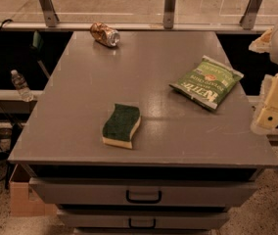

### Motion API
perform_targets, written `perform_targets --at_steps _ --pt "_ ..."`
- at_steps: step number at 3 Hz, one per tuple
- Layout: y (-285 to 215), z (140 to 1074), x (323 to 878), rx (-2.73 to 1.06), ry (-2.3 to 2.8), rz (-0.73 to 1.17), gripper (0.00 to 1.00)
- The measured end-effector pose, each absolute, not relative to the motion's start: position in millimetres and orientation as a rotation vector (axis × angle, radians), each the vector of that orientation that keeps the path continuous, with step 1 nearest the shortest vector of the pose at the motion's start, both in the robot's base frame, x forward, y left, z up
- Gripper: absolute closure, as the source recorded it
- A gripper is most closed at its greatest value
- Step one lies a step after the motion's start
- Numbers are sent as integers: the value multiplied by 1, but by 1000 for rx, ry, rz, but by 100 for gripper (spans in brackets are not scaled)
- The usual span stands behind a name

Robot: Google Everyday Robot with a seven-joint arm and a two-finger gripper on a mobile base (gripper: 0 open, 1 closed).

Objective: Pick green jalapeno chip bag

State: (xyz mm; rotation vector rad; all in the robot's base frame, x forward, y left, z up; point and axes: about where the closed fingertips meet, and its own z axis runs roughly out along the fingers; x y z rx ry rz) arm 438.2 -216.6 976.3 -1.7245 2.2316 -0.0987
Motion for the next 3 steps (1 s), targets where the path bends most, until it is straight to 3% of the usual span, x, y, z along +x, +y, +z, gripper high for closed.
perform_targets --at_steps 1,3 --pt "-217 976 440 -1720 2226 -93 0" --pt "-225 940 537 -1582 2102 162 0"
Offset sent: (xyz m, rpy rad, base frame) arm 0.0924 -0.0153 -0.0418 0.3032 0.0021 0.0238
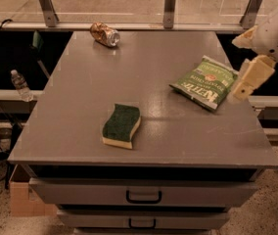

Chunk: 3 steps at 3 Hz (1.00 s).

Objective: Pick green jalapeno chip bag

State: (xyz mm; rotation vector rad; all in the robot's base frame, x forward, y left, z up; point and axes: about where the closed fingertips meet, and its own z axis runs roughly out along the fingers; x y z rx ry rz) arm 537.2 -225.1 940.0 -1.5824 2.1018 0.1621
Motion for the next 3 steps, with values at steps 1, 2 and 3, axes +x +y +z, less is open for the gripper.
perform_targets --at_steps 1,2,3 --pt "-229 910 608 -1498 2049 243 0" --pt "-231 874 658 -1433 2050 280 0" --pt "-238 844 684 -1378 2091 302 0"
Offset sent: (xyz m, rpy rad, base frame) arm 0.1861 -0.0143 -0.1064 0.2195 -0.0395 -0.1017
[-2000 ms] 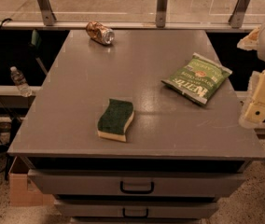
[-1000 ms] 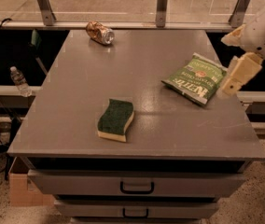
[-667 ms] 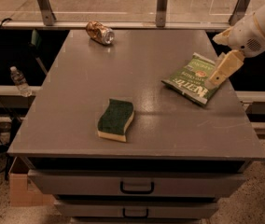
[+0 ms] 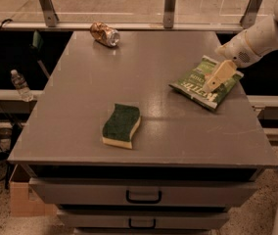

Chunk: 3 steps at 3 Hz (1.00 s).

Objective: Pick green jalapeno chip bag

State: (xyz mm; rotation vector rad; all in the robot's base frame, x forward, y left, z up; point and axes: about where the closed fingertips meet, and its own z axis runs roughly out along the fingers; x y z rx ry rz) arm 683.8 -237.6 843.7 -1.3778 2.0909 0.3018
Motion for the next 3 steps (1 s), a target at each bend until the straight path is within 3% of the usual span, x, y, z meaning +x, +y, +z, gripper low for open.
perform_targets --at_steps 1,3 --pt "-248 829 691 -1333 2128 311 17" --pt "-251 836 687 -1310 2122 337 64"
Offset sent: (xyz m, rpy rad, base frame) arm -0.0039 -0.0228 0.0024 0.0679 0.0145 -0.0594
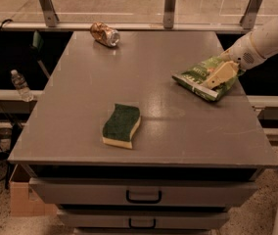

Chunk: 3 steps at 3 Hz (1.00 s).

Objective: Pick green jalapeno chip bag

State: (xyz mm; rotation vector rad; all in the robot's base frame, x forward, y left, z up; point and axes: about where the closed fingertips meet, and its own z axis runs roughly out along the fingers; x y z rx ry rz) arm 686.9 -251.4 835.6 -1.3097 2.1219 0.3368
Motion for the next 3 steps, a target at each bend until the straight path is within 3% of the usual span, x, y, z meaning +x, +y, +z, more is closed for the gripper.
perform_targets --at_steps 1,2,3 --pt "-251 838 687 -1310 2122 337 88" --pt "-251 839 687 -1310 2121 337 100" --pt "-251 843 687 -1310 2121 338 100"
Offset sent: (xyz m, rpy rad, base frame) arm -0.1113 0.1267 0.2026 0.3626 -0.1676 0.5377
